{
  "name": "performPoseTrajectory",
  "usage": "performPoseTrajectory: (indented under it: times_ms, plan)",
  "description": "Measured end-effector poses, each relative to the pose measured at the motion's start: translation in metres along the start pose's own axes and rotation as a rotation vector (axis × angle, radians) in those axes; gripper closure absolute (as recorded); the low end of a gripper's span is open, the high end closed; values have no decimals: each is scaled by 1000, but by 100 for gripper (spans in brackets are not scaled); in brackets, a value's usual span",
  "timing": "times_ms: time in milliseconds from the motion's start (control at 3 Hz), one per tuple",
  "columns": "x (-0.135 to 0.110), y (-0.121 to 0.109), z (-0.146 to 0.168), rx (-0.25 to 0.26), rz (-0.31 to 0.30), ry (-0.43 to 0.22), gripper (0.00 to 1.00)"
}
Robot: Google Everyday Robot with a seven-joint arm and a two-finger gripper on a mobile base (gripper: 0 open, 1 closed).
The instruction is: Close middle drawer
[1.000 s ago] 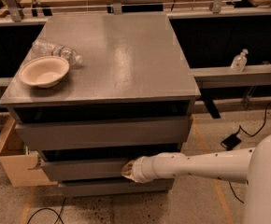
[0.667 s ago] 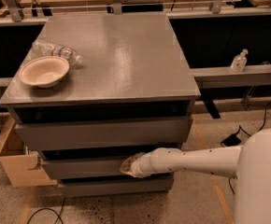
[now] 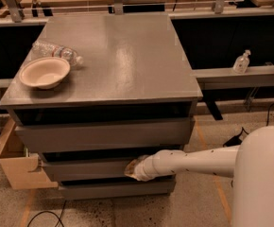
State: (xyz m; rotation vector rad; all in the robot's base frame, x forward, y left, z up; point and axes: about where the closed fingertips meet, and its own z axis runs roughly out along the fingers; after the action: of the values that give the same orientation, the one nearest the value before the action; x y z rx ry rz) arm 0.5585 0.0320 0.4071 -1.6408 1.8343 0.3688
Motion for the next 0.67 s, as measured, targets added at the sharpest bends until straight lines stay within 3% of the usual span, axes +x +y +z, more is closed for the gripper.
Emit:
performPoseTrajectory:
  times_ms: [667]
  plan:
    - [76, 30, -50, 19, 207, 115, 100]
